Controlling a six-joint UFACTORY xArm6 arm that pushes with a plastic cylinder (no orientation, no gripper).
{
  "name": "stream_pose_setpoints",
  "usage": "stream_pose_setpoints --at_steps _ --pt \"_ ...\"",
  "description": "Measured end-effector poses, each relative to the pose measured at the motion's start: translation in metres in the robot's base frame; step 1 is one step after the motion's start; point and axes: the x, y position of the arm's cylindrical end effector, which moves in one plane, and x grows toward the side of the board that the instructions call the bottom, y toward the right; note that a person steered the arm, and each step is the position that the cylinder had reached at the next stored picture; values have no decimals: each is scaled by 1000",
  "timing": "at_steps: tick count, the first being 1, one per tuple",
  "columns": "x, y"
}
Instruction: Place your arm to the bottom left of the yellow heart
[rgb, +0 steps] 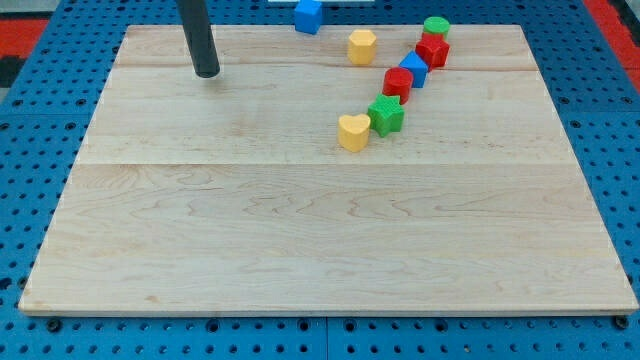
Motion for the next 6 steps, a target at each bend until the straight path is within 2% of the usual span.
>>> stream_pose_setpoints --at_steps 1,3,4,5,6 --pt "-12 4" --pt "-66 28" --pt "-26 27" --pt "51 27" --pt "89 31"
